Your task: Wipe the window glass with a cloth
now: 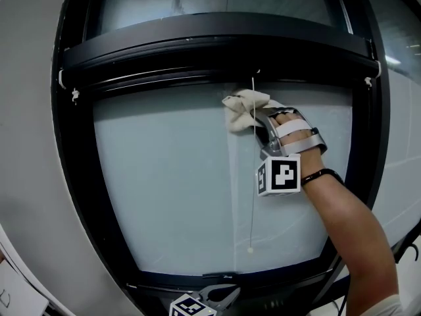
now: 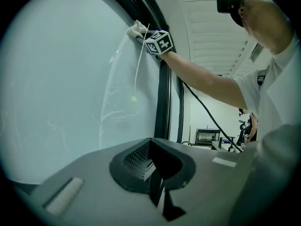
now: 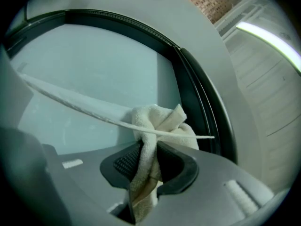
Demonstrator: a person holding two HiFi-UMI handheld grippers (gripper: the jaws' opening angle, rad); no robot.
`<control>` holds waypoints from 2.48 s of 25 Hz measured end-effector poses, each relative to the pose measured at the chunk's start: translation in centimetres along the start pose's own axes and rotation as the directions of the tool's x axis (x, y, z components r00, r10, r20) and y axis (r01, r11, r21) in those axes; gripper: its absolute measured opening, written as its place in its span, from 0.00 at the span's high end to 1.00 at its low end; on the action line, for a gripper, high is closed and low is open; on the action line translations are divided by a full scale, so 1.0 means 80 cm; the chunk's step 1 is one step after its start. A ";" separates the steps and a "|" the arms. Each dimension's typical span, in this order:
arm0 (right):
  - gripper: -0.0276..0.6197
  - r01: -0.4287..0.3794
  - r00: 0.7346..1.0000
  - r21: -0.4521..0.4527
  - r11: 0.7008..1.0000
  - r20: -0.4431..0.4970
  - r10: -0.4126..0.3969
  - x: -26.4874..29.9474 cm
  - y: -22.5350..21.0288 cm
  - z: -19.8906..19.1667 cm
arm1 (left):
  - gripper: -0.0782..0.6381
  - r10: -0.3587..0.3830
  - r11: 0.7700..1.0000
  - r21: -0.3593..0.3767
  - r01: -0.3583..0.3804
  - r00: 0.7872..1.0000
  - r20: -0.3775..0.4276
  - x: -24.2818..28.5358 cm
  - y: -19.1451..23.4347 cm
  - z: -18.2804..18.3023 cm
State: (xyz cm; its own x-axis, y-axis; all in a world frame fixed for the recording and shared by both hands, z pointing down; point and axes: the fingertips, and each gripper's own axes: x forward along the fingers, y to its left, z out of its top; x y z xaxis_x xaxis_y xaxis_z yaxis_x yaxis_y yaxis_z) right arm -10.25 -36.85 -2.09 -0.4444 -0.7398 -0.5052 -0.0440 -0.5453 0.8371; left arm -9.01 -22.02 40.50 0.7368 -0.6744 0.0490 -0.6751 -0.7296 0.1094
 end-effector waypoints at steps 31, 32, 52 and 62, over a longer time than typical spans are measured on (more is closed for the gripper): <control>0.82 -0.066 0.996 -0.018 0.998 0.061 0.067 -0.051 0.091 0.031 | 0.87 -0.011 0.999 -0.031 0.011 1.000 -0.017 -0.004 -0.009 -0.019; 0.82 -0.070 0.996 -0.016 0.997 0.063 0.070 -0.054 0.094 0.032 | 0.87 -0.013 0.999 -0.031 0.012 1.000 -0.018 -0.004 -0.010 -0.020; 0.82 -0.139 0.984 0.016 0.990 0.116 0.137 -0.101 0.167 0.051 | 0.87 -0.016 0.998 -0.053 0.015 1.000 -0.025 -0.006 -0.018 -0.034; 0.82 -0.206 0.969 0.018 0.978 0.140 0.202 -0.139 0.227 0.065 | 0.87 -0.009 0.997 -0.077 0.008 1.000 -0.020 -0.005 -0.012 -0.040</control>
State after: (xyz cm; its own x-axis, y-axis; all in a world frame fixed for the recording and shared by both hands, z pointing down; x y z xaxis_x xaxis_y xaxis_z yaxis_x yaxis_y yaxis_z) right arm -10.77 -36.48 19.79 -0.5651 -0.7719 -0.2914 0.0325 -0.3738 0.9270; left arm -8.58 -20.69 43.52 0.7436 -0.6651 0.0683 -0.6644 -0.7238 0.1862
